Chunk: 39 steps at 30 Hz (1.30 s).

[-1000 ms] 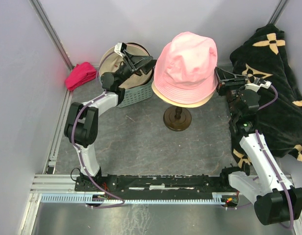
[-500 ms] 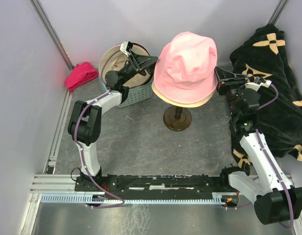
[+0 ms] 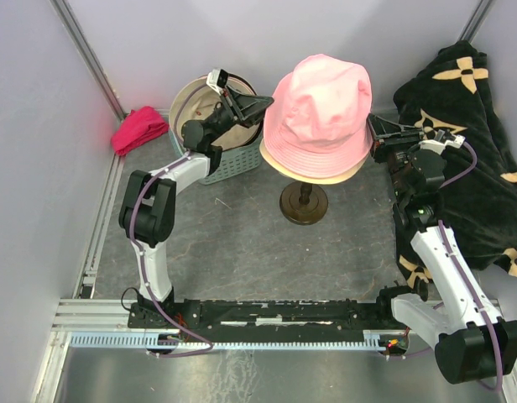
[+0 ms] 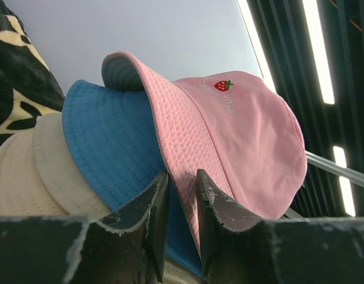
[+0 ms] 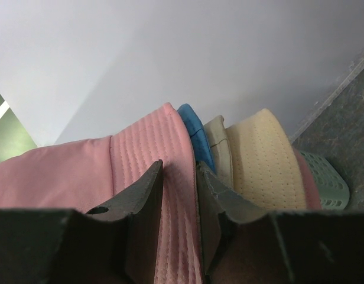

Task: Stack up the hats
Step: Stack the hat on the hat.

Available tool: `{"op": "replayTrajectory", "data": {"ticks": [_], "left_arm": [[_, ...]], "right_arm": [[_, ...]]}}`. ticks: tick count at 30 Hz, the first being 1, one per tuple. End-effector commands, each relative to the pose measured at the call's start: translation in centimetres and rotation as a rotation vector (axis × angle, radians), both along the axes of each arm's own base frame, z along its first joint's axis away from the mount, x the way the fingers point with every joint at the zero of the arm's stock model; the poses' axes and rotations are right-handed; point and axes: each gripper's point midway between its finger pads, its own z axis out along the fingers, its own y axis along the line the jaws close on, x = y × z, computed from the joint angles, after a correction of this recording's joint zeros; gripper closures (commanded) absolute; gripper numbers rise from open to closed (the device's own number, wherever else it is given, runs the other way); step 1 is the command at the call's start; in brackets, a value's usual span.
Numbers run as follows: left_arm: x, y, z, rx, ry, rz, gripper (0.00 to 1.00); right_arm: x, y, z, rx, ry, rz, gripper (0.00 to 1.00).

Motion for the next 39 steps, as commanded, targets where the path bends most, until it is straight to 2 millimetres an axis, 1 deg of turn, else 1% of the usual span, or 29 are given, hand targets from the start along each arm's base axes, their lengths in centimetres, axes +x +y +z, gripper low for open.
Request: {"op": "replayTrajectory", "data": {"ticks": [1,4,5,7,8,16,20,23,28,33,36,39], "left_arm": [[-1.5,0.1,2.1,-0.047,-0.057,-0.049,0.68],[-1.6,0.1,2.3,-0.056,-0.063,-0.053,0.72],[-1.5,0.1,2.3,-0.058,-0.064,-0.053,0.77],[-1.6,0.0,2.2,-0.057,-0.065,-0.056,0.95],[-1.5,0.0,2.1,-0.058,-0.058,-0.053,0.97],[-1.4,0.4,1.3,-0.086,-0.021,-0.057,0.97],[-1.6,0.4,0.7,-0.082,-0.011,-0.065,0.97],[-1.6,0.3,0.4,-0.076,-0.005,-0.07,0.97],[-1.6,0.2,0.1,-0.071,0.003,-0.073,0.97],[-1.5,0.1,-0.1,-0.069,0.008,-0.075,0.97],[-1.4,0.1,0.0,-0.07,0.007,-0.075,0.97],[-1.3,0.0,0.0,-0.068,0.008,-0.078,0.97]], "right_arm": [[-0.6,0.3,3.3,-0.008,-0.081,0.02,0.63],[-0.6,0.3,3.3,-0.008,-0.079,0.02,0.63],[-0.6,0.3,3.4,-0.008,-0.08,0.021,0.63],[-0.6,0.3,3.5,-0.008,-0.082,0.02,0.63],[-0.6,0.3,3.5,-0.009,-0.081,0.019,0.63],[-0.7,-0.6,3.2,-0.003,-0.081,-0.01,0.62],[-0.6,-1.4,3.3,0.006,-0.091,-0.032,0.56],[-0.4,-1.8,3.5,0.015,-0.099,-0.041,0.55],[0.3,-1.5,3.2,0.028,-0.097,-0.022,0.56],[1.1,-0.7,2.9,0.067,-0.099,0.025,0.56],[1.4,-0.5,2.0,0.081,-0.078,0.033,0.56],[1.4,-0.4,1.6,0.081,-0.071,0.036,0.56]]}}
